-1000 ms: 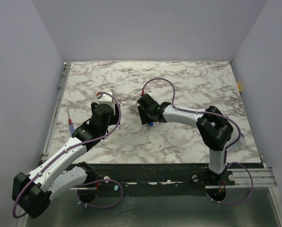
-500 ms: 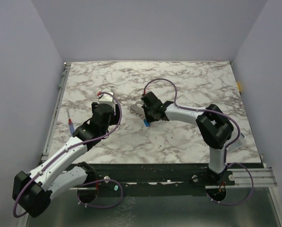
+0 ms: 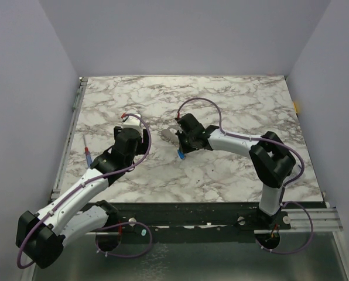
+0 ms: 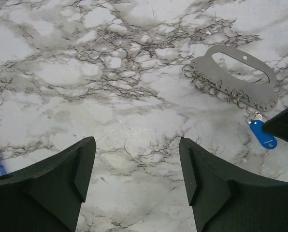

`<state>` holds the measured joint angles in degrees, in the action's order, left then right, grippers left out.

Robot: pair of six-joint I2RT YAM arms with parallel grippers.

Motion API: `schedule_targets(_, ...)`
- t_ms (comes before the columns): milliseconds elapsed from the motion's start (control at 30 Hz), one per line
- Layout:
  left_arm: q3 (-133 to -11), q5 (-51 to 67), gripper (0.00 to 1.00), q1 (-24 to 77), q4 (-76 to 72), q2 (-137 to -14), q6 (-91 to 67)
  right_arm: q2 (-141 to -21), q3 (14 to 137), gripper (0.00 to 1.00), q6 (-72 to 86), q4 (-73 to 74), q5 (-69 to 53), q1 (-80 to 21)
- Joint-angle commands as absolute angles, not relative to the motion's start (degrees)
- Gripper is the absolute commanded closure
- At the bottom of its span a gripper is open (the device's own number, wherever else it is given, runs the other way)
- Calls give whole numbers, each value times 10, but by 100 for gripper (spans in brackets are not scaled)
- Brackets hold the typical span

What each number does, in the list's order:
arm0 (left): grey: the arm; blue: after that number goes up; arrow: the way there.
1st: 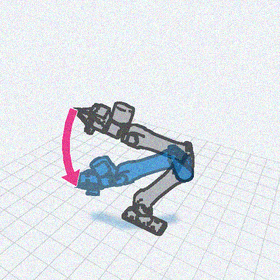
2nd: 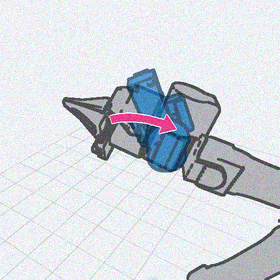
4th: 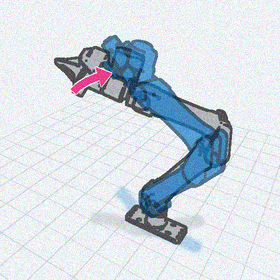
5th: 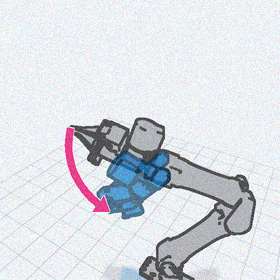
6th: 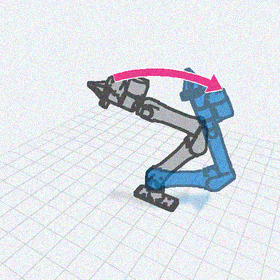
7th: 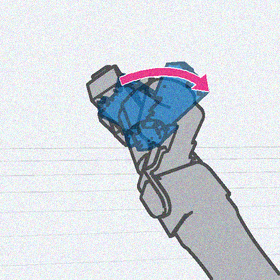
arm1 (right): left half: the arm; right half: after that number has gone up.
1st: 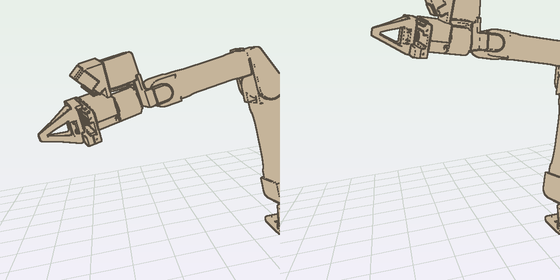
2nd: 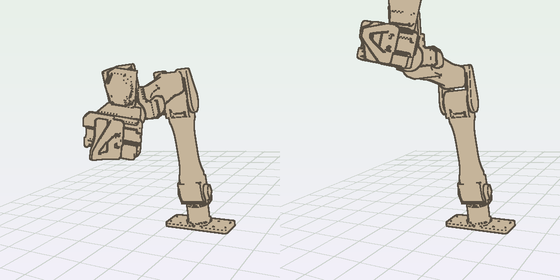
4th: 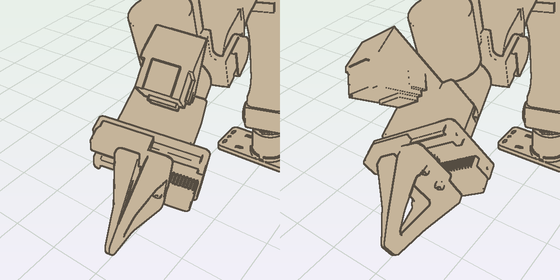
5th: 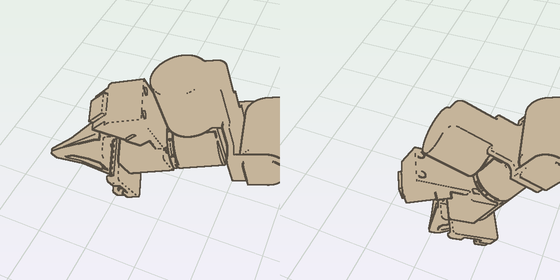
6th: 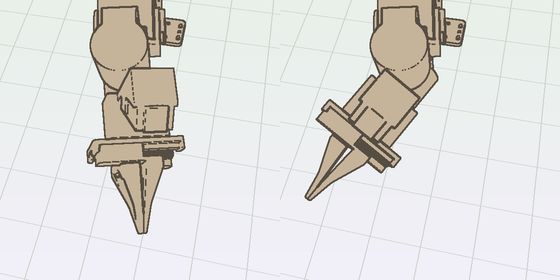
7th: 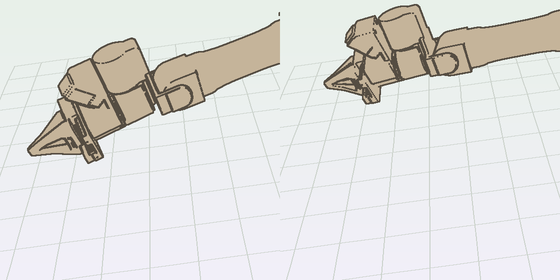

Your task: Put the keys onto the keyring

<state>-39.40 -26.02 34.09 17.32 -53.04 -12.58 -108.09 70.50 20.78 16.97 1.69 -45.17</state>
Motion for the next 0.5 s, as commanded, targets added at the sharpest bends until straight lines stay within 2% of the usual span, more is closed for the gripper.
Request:
schedule_targets(0, -393, -246, 24, 337, 177, -528, -119, -1044, 694, 99, 185, 178, -23, -454)
schedule_targets(100, -394, -243, 24, 337, 177, -529, -119, -1062, 711, 75, 186, 198, -11, -455)
schedule_targets(200, -393, -242, 25, 336, 177, -527, -118, -1079, 725, 60, 190, 201, -11, -455)
schedule_targets(467, -392, -241, 25, 337, 177, -523, -116, -1103, 754, 45, 186, 215, 4, -455)
